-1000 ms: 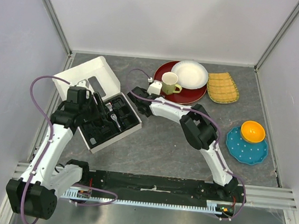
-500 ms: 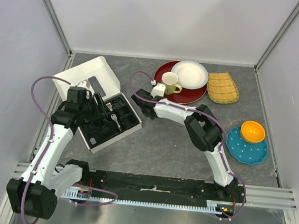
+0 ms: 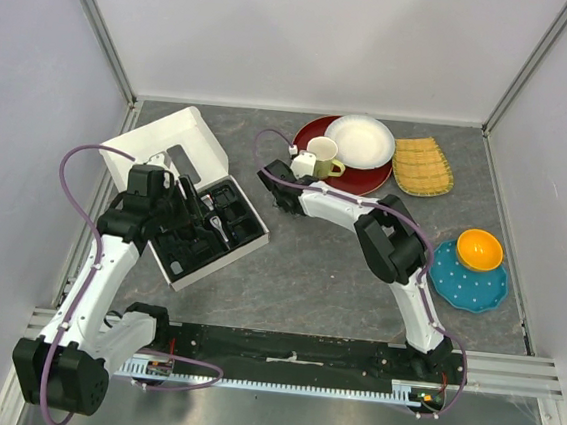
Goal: Sort the hair-cutting tools
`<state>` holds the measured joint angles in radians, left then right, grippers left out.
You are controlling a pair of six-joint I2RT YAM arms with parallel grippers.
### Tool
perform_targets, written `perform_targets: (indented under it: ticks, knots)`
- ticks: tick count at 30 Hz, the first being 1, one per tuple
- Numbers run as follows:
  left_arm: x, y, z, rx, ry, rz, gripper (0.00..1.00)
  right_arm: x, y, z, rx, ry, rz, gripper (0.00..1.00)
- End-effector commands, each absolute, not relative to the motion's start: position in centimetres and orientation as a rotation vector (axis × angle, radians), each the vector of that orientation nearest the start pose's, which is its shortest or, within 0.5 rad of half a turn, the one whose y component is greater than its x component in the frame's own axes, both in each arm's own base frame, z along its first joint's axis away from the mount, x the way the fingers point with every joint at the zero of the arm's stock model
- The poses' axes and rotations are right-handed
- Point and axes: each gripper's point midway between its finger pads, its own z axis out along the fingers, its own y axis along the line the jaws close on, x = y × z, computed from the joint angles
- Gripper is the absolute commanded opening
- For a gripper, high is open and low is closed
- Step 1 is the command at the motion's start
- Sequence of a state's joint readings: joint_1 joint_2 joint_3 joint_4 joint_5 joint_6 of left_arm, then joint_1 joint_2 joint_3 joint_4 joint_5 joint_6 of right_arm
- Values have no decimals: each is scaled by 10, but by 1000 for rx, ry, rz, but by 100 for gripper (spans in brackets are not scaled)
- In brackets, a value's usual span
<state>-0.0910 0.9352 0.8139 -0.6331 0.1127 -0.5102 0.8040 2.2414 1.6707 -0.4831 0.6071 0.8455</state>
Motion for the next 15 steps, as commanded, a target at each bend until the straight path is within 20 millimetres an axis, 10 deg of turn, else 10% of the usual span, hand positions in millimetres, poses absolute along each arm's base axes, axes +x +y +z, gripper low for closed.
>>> perform_targets:
  ticks: [1, 15]
  knots:
    - [269, -66, 169, -374, 2278, -447, 70, 395, 315, -24, 194, 2498, -37, 39]
    - [259, -115, 217, -113, 2068, -800, 71, 381, 334, 94, 392, 2363, 383, 28]
